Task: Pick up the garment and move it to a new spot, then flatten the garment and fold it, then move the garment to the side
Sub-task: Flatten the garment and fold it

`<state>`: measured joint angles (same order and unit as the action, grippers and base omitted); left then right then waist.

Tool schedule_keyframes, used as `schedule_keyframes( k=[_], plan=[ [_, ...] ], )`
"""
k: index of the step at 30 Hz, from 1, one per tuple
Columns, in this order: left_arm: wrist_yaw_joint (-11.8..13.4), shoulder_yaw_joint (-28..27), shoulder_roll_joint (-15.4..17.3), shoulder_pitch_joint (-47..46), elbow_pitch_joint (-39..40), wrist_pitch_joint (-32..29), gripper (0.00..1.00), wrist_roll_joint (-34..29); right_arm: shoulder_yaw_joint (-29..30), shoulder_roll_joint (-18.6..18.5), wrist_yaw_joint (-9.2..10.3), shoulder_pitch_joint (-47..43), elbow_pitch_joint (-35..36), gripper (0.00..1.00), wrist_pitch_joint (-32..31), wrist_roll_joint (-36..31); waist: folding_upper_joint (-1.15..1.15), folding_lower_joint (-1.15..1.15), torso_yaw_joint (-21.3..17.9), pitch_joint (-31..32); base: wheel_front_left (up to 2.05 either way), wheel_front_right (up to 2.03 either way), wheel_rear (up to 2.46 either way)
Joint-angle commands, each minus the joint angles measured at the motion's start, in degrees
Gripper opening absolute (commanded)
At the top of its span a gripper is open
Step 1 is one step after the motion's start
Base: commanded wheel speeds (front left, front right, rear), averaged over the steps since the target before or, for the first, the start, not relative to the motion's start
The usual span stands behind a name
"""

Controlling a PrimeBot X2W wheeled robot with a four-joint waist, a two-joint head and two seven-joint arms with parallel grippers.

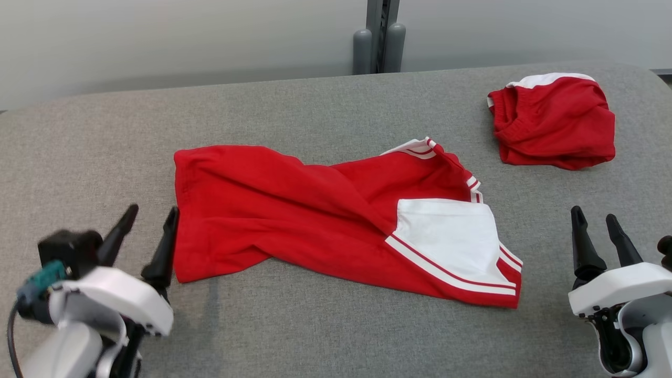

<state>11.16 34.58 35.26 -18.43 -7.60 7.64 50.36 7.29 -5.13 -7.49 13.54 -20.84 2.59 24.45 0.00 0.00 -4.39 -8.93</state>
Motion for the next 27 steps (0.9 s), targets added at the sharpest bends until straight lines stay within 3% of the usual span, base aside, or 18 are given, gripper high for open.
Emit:
schedule_keyframes(
  k=[1, 5, 13, 22, 27],
  plan=[
    [0.95, -0.34, -0.43, 1.54, 0.33, 0.96, 1.00, 0.14, 0.11, 0.01, -0.02, -0.33, 0.34, 1.00, 0.43, 0.25, 0.00, 0.00, 0.03, 0.23, 0.00, 0.00, 0.00],
    [4.48, -2.15, -2.12, 6.41, 1.98, 4.57, 1.00, 0.93, -0.40, 0.40, -0.02, -1.32, 0.47, 1.00, 0.68, 0.85, 0.00, 0.00, 0.31, 0.72, 0.00, 0.00, 0.00],
    [4.81, -1.31, -2.31, 8.14, 2.98, 3.69, 1.00, 1.56, -1.16, 0.17, -0.02, -1.15, 0.83, 1.00, -0.79, 0.37, 0.00, 0.00, 1.35, 1.24, 0.00, 0.00, 0.00],
    [3.90, 0.87, -1.91, 5.54, 0.46, -2.06, 1.00, 2.41, -1.43, 0.22, -0.02, -1.14, 1.33, 1.00, -1.74, -0.06, 0.00, 0.00, 1.01, 1.03, 0.00, 0.00, 0.00],
    [1.46, 2.79, -1.87, 1.21, -3.20, -8.09, 1.00, 3.36, -1.67, 0.26, -0.02, -0.60, 1.80, 1.00, -1.88, -0.06, 0.00, 0.00, 0.40, 0.13, 0.00, 0.00, 0.00]
  ],
)
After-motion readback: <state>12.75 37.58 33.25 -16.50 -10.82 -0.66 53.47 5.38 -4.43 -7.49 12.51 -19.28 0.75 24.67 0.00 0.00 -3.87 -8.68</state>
